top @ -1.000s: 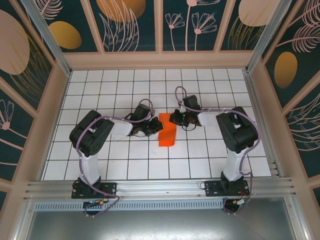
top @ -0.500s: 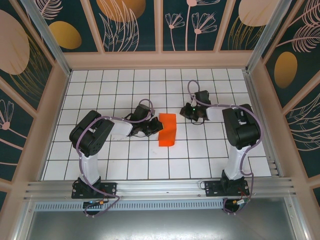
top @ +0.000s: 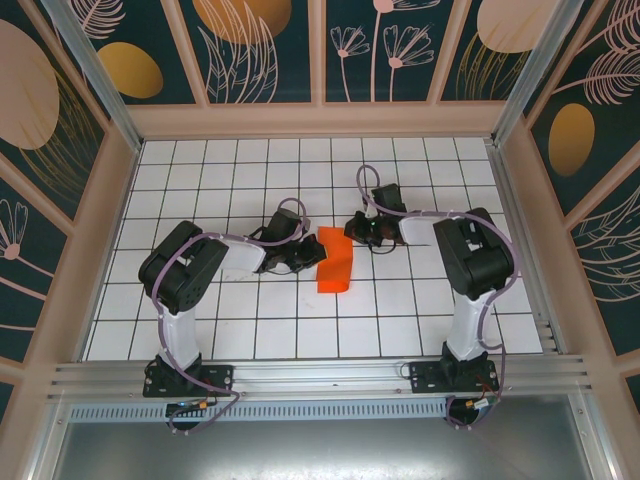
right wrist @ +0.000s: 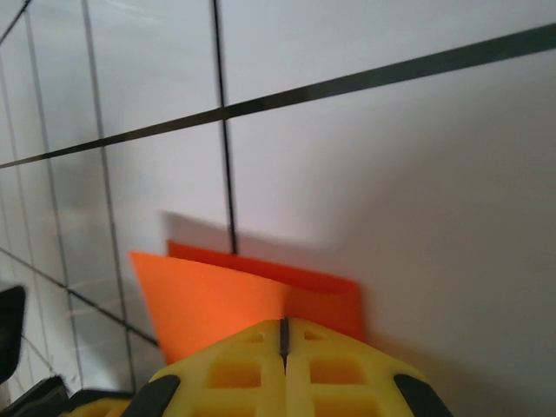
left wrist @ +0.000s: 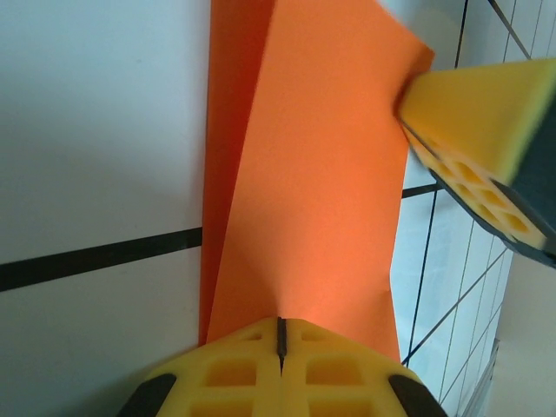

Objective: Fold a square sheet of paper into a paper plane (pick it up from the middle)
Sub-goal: Fold the square sheet of paper in half at the center of the table.

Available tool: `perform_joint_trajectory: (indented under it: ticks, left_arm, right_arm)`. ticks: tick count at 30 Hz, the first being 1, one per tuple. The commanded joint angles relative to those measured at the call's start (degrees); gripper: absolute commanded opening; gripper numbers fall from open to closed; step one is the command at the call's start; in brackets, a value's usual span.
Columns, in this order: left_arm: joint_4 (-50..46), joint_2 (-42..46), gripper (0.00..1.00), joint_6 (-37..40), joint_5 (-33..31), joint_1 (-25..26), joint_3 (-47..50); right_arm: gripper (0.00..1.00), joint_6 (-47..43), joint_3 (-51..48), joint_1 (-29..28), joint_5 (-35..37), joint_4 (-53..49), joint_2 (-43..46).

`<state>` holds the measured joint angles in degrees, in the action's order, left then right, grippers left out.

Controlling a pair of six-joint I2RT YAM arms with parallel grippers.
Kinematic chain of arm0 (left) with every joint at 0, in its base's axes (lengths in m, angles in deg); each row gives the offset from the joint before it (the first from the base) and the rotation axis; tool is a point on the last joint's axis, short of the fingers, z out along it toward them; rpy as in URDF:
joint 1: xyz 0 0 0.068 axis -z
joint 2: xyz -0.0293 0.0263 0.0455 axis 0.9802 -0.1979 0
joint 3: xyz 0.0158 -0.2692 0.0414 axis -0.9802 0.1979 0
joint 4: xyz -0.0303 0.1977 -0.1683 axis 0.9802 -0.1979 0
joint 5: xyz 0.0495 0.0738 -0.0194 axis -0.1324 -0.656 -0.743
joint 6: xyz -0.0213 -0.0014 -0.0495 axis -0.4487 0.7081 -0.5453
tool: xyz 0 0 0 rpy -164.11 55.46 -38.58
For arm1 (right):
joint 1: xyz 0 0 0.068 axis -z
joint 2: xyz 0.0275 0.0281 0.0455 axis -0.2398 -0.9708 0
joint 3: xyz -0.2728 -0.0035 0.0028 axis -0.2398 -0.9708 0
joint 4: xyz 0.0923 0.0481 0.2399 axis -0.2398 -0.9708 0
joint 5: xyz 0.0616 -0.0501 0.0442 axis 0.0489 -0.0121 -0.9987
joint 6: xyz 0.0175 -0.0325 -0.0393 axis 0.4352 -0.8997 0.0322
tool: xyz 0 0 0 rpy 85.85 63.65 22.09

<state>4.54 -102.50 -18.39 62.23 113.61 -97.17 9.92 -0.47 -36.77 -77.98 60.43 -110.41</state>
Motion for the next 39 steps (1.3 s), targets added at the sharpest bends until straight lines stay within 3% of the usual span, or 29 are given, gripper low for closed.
perform_joint_trajectory:
  ticks: [1, 5, 10, 17, 23, 39]
  left_arm:
    - [-17.0, -6.25, 0.0, 3.09, -10.3, -0.01, 4.94]
    - [-17.6, -5.88, 0.0, 3.38, -10.7, -0.04, 4.91]
    - [-18.28, -5.43, 0.0, 4.02, -11.37, 0.04, 4.42]
    - [-17.58, -6.26, 0.0, 4.76, -12.12, -0.02, 3.92]
    - [-15.5, -6.34, 0.0, 4.72, -11.93, 0.06, 5.16]
    - [-15.38, -5.95, 0.0, 4.43, -14.73, 0.0, 5.51]
  right_arm:
    - [0.0, 0.03, 2.37, 1.73, 1.0, -0.32, -2.06]
    - [0.0, -2.1, 4.42, 5.38, 5.23, -4.41, -3.77]
    - [0.0, -3.64, 4.46, 8.15, 4.13, -5.52, 0.35]
    - [0.0, -2.62, -2.53, 1.83, -0.9, -7.7, 9.74]
    - [0.0, 1.18, -8.25, -4.1, -3.1, -6.24, 11.34]
    - [0.0, -4.91, -7.45, -6.81, -6.49, -10.27, 6.96]
